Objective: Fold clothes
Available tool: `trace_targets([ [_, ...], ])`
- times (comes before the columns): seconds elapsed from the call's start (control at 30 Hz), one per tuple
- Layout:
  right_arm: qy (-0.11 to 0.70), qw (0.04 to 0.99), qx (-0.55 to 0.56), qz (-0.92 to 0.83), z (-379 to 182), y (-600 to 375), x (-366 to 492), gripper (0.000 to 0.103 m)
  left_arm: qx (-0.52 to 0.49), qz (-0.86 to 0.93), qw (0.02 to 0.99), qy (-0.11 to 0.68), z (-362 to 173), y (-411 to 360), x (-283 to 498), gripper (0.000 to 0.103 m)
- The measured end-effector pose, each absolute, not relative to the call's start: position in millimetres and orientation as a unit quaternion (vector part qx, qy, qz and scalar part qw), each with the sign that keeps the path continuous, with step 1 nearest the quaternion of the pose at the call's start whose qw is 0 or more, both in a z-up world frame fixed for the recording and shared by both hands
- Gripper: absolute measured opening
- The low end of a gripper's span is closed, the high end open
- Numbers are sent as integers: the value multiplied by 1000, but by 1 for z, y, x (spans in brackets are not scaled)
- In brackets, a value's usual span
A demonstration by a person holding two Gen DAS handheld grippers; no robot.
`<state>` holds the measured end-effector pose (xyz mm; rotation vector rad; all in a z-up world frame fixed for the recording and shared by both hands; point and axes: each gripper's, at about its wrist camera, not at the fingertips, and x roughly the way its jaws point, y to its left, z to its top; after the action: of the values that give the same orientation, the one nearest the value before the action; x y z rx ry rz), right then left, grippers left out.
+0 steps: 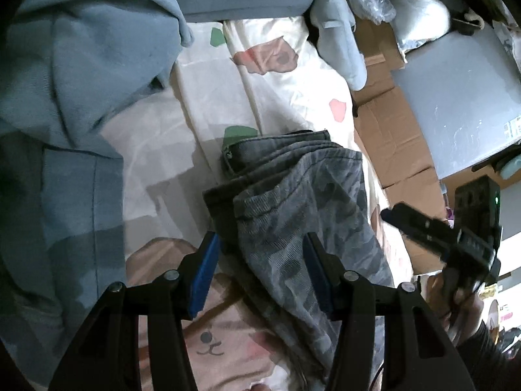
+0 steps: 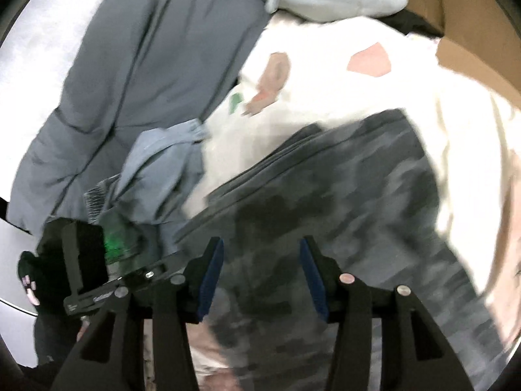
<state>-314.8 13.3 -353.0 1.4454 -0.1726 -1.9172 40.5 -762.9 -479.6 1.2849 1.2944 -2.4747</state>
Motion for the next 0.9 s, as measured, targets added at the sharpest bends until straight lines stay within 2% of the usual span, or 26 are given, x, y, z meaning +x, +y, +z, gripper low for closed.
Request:
trace_targets([
  [0.27, -24, 331, 572, -751, -376, 35, -375, 48, 405, -816, 25, 412, -479, -759, 33, 51],
  [0.3, -20, 329, 573, -750, -379, 37, -382, 50, 404, -816, 25, 411, -480, -760, 33, 45],
  [0.33, -16, 327, 575, -750, -382, 39, -389, 53, 406, -816, 26, 411, -481, -761, 33, 27],
  [0.37, -13, 325, 577, -749, -386, 41, -396, 55, 408, -815, 29, 411, -482, -762, 33, 18],
  [0.4, -9, 323, 579, -749, -389, 43, -404, 55, 406, -815, 32, 412, -482, -764, 34, 17],
  [0.47, -2, 318, 582, -748, -395, 47, -418, 55, 402, -816, 37, 413, -483, -768, 36, 8],
  [0.9, 3, 355, 611, -707, -438, 29, -460, 55, 414, -812, 52, 408, -491, -777, 36, 7],
])
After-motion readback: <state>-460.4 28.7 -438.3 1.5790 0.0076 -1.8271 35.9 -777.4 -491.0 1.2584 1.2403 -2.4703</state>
